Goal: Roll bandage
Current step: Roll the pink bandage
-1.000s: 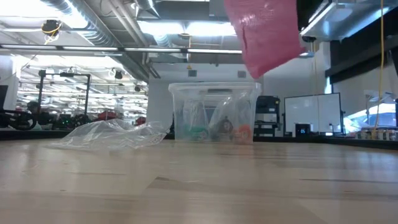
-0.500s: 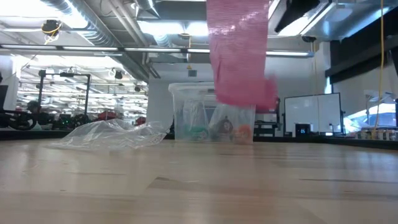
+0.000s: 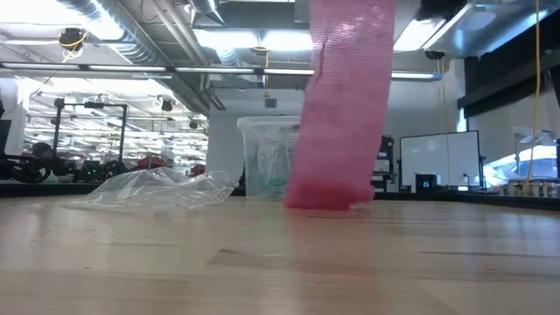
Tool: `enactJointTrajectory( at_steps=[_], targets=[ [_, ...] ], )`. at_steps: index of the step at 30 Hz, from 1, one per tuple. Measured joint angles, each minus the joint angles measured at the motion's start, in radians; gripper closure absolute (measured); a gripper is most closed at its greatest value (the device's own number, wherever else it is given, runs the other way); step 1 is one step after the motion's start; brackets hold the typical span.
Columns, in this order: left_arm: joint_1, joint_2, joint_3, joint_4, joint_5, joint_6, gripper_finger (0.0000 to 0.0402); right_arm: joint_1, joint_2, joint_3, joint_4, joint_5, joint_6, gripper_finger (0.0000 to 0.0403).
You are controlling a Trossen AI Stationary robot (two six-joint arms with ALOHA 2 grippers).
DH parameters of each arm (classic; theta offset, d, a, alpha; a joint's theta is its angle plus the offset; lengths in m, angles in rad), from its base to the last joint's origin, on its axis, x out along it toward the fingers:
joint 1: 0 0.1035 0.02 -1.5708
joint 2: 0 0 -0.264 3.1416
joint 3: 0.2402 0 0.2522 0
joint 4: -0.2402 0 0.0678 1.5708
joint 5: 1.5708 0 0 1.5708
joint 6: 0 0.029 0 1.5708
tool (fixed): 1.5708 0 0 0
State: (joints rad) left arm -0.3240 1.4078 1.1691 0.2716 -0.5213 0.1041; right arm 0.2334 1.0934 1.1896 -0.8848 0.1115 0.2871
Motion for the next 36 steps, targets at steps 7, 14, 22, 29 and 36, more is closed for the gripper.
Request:
enactJointTrajectory(
  at_steps=[7, 14, 22, 29, 36],
  targets=[
    [0.026, 0.001, 0.130, -0.187, 0.110, -0.190, 0.0389, 0.289, -0.001, -0.104, 0.299, 0.372, 0.005, 0.0118],
    [0.008, 0.001, 0.144, -0.202, 0.153, -0.166, 0.0389, 0.376, 0.025, -0.291, 0.647, 0.581, -0.112, 0.0118],
    [0.009, 0.002, 0.144, -0.247, 0.152, -0.073, 0.0389, 0.299, 0.037, -0.499, 1.053, 0.525, -0.227, 0.0118],
    [0.014, 0.002, 0.144, -0.268, 0.152, -0.049, 0.0389, 0.220, 0.119, -0.539, 1.228, 0.323, -0.277, 0.0123],
    [0.023, 0.002, 0.144, -0.265, 0.151, -0.043, 0.0389, 0.195, 0.190, -0.539, 1.282, 0.387, -0.344, 0.0223]
  ],
)
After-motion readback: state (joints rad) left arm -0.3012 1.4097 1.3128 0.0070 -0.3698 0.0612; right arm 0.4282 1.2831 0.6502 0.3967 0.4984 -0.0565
